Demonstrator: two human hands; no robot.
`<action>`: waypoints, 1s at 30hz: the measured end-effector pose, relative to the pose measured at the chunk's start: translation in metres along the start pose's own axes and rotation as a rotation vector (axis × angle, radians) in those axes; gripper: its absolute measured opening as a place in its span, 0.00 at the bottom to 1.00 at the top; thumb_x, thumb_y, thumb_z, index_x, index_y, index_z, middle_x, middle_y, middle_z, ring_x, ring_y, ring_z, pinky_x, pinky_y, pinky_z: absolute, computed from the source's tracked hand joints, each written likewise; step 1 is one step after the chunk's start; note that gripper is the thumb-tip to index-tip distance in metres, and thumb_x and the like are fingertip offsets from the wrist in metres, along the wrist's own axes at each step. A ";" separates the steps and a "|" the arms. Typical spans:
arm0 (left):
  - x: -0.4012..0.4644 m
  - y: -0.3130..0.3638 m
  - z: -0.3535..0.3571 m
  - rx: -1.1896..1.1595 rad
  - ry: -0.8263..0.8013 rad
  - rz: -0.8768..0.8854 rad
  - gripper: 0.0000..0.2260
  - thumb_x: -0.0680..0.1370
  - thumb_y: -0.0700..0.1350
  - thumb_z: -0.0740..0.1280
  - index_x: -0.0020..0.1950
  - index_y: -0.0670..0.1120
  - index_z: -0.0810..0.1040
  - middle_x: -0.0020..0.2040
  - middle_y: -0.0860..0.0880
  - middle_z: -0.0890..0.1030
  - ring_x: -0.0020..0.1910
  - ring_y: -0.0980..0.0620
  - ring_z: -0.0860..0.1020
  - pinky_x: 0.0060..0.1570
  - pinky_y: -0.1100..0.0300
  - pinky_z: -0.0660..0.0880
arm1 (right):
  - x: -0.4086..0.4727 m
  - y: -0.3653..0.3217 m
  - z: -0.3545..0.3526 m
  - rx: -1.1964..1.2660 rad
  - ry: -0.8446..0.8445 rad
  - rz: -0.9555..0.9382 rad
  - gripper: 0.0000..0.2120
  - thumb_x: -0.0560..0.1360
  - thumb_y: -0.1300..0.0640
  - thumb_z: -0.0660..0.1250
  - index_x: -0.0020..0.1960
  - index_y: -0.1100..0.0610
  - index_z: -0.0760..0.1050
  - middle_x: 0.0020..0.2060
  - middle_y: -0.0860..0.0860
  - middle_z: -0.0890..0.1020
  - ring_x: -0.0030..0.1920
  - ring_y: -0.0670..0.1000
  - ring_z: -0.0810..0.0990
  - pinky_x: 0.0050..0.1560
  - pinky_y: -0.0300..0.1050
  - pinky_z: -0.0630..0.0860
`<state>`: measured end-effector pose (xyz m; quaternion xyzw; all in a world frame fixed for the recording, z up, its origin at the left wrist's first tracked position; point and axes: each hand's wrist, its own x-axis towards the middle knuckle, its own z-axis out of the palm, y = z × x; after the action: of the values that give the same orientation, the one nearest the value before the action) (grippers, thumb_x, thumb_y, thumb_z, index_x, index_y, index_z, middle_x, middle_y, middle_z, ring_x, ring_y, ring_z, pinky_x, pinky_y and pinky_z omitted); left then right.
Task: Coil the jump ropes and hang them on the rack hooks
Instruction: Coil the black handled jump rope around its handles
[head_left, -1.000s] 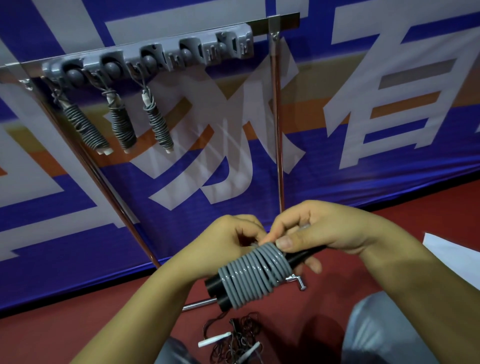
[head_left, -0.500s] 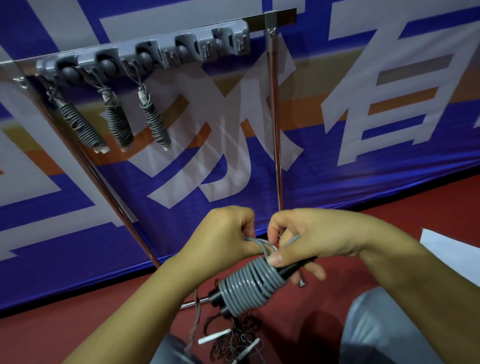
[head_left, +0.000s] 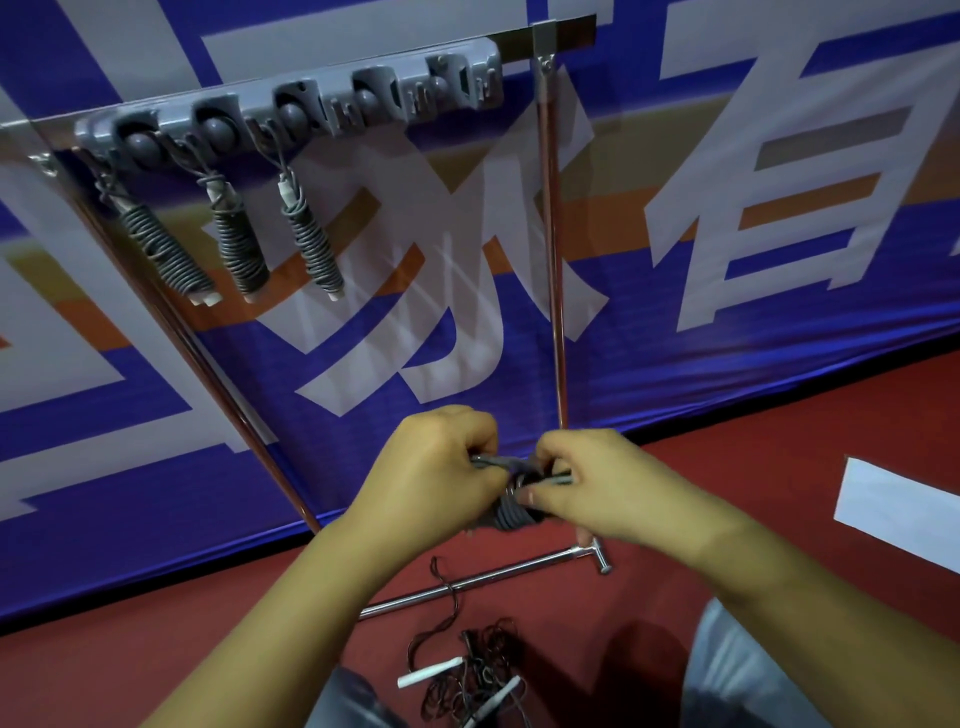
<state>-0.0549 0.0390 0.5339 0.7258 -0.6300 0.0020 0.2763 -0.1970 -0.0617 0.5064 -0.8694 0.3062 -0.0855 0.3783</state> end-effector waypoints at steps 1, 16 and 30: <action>-0.003 0.002 -0.001 -0.057 0.001 -0.057 0.16 0.69 0.42 0.71 0.27 0.51 0.65 0.26 0.53 0.67 0.26 0.54 0.66 0.24 0.65 0.63 | 0.000 0.001 0.001 0.037 0.098 -0.025 0.07 0.72 0.51 0.71 0.44 0.51 0.74 0.31 0.53 0.82 0.24 0.47 0.79 0.28 0.39 0.72; -0.016 -0.002 -0.006 -1.395 -0.471 -0.540 0.19 0.71 0.57 0.67 0.51 0.44 0.85 0.20 0.51 0.64 0.19 0.59 0.57 0.19 0.68 0.56 | -0.010 -0.028 -0.006 0.703 0.236 -0.154 0.08 0.75 0.62 0.68 0.47 0.49 0.76 0.33 0.45 0.83 0.28 0.47 0.80 0.35 0.39 0.76; -0.008 -0.010 -0.004 -1.646 -0.514 -0.652 0.19 0.52 0.43 0.85 0.36 0.39 0.83 0.34 0.45 0.81 0.25 0.58 0.77 0.24 0.67 0.75 | -0.008 -0.033 0.005 0.941 0.345 -0.201 0.10 0.76 0.61 0.65 0.52 0.49 0.80 0.38 0.50 0.85 0.38 0.44 0.83 0.40 0.34 0.76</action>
<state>-0.0460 0.0487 0.5299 0.4202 -0.2389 -0.6861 0.5438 -0.1862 -0.0363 0.5266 -0.6032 0.2073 -0.3924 0.6627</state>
